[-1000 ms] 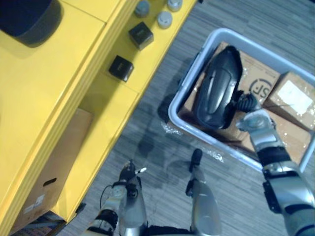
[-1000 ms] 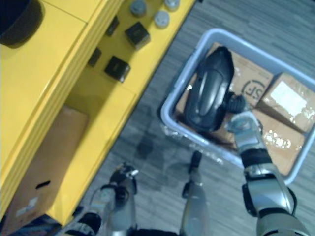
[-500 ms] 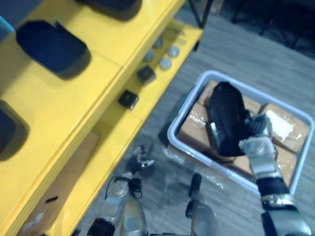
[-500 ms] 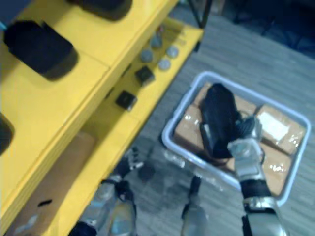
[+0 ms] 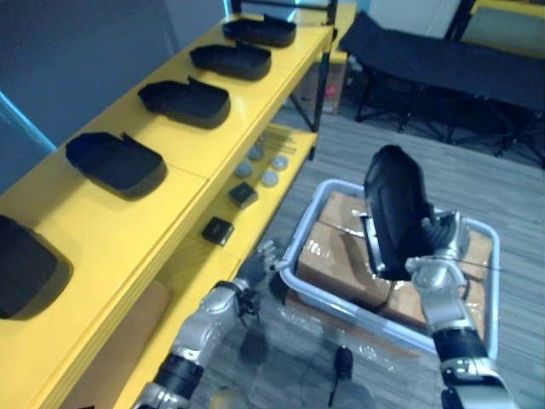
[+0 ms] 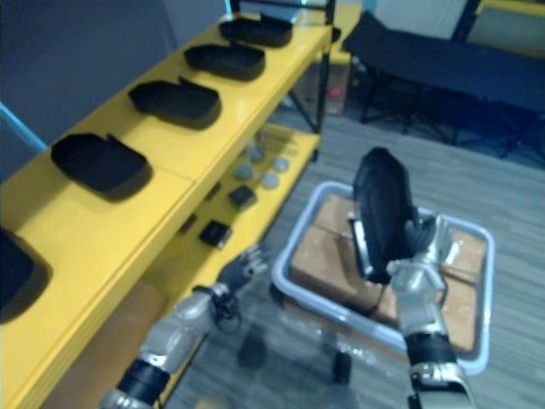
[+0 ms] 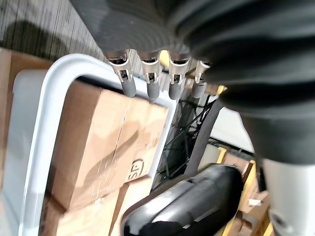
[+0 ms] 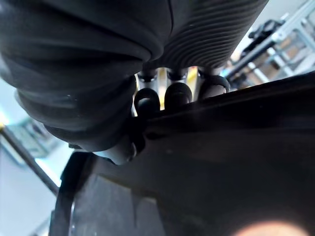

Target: Walk over and take plastic housings, then place them on the shelf

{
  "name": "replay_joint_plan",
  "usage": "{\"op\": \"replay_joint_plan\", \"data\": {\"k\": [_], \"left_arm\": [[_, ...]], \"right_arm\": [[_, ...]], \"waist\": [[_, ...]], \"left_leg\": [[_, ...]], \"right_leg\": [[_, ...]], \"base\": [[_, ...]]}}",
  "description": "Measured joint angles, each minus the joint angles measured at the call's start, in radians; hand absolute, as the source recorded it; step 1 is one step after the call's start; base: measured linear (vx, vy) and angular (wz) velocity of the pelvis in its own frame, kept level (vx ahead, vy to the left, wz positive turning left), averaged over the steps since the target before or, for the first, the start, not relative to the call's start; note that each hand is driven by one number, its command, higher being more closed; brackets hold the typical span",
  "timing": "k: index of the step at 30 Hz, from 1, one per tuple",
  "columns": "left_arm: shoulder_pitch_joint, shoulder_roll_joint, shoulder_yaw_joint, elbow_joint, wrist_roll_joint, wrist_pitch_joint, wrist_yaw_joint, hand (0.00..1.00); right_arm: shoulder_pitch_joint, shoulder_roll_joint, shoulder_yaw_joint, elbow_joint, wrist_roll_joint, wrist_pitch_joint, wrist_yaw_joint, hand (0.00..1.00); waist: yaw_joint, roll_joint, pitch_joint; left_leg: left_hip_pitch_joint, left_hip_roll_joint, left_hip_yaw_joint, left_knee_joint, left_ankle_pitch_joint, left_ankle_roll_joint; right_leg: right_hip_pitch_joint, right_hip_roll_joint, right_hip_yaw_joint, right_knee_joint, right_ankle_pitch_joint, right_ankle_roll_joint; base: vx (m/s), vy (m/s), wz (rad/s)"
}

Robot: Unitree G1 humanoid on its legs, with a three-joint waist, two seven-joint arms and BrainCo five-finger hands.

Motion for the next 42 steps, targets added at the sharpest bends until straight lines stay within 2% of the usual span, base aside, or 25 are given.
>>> {"op": "replay_joint_plan", "data": {"k": [5, 8, 10, 13, 18, 20, 25, 28, 35, 40, 42], "left_arm": [[-0.059, -0.03, -0.037, 0.119, 0.001, 0.022, 0.021, 0.0], [-0.109, -0.053, -0.038, 0.175, 0.003, 0.023, 0.06, 0.0], [-0.161, -0.064, -0.038, 0.206, 0.005, 0.02, 0.091, 0.0], [-0.21, -0.067, -0.037, 0.234, 0.012, 0.012, 0.115, 0.0], [-0.225, -0.07, -0.037, 0.264, 0.064, -0.037, 0.136, 0.0], [-0.225, -0.07, -0.037, 0.271, 0.13, -0.078, 0.173, 0.0], [-0.256, -0.07, -0.035, 0.263, 0.203, -0.188, 0.244, 0.0], [-0.278, -0.07, -0.035, 0.216, 0.232, -0.217, 0.249, 0.0], [-0.29, -0.08, -0.075, 0.145, 0.297, -0.224, 0.249, 0.0], [-0.291, -0.084, -0.11, 0.129, 0.337, -0.195, 0.263, 0.0], [-0.292, -0.084, -0.115, 0.126, 0.365, -0.171, 0.265, 0.0]], "right_arm": [[-0.019, 0.002, 0.008, -0.043, 0.001, -0.052, -0.035, 1.0], [-0.021, 0.003, 0.029, -0.107, 0.001, -0.102, -0.041, 1.0], [-0.028, 0.008, 0.045, -0.132, 0.002, -0.153, -0.042, 1.0], [-0.028, 0.025, 0.046, -0.138, 0.005, -0.195, -0.039, 1.0], [-0.028, 0.042, 0.084, -0.138, 0.041, -0.207, -0.029, 1.0], [-0.028, 0.066, 0.102, -0.138, 0.042, -0.207, -0.019, 1.0], [-0.021, 0.09, 0.147, -0.137, 0.043, -0.207, -0.012, 1.0], [-0.017, 0.105, 0.16, -0.134, 0.043, -0.216, -0.015, 1.0], [-0.017, 0.119, 0.209, -0.117, 0.045, -0.216, -0.038, 1.0], [-0.017, 0.13, 0.233, -0.089, 0.082, -0.216, -0.055, 1.0], [-0.017, 0.13, 0.237, -0.089, 0.084, -0.216, -0.059, 1.0]], "waist": [[-0.005, -0.002, -0.011], [-0.017, -0.012, -0.016], [-0.03, -0.02, -0.019], [-0.032, -0.025, -0.023], [-0.04, -0.027, -0.024], [-0.048, -0.029, -0.025], [-0.049, -0.032, -0.026], [-0.049, -0.035, -0.028], [-0.049, -0.051, -0.039], [-0.046, -0.057, -0.047], [-0.047, -0.057, -0.047]], "left_leg": [[0.054, 0.001, 0.036, -0.038, 0.015, -0.006], [0.072, 0.001, 0.05, -0.052, 0.019, -0.009], [0.078, 0.001, 0.056, -0.054, 0.019, -0.009], [0.092, 0.0, 0.074, -0.062, 0.021, -0.009], [0.103, -0.002, 0.08, -0.077, 0.026, -0.011], [0.105, -0.003, 0.079, -0.084, 0.029, -0.01], [0.105, -0.003, 0.079, -0.084, 0.03, -0.01], [0.105, -0.003, 0.078, -0.083, 0.03, -0.009], [0.105, -0.003, 0.076, -0.083, 0.031, -0.008], [0.105, -0.003, 0.075, -0.083, 0.031, -0.008], [0.105, -0.003, 0.075, -0.083, 0.031, -0.008]], "right_leg": [[0.012, 0.006, 0.027, 0.0, 0.001, -0.002], [0.012, 0.01, 0.041, 0.0, 0.003, -0.004], [0.012, 0.011, 0.047, 0.0, 0.006, -0.005], [0.012, 0.012, 0.057, 0.0, 0.009, -0.005], [0.012, 0.012, 0.06, -0.001, 0.009, -0.005], [0.012, 0.012, 0.058, -0.001, 0.009, -0.005], [0.013, 0.011, 0.058, -0.001, 0.009, -0.005], [0.014, 0.011, 0.057, -0.001, 0.009, -0.005], [0.016, 0.011, 0.055, -0.001, 0.009, -0.005], [0.016, 0.01, 0.055, -0.001, 0.009, -0.005], [0.016, 0.01, 0.055, -0.001, 0.009, -0.005]], "base": [[-0.02, -0.01, -0.15], [-0.01, -0.006, -0.13], [0.0, -0.004, -0.11], [0.01, -0.002, -0.13], [0.01, -0.002, -0.03], [0.0, 0.0, 0.0], [0.0, 0.0, 0.0], [0.0, 0.0, 0.0], [0.0, 0.0, 0.0], [0.0, 0.0, 0.0], [0.0, 0.0, 0.0]]}}
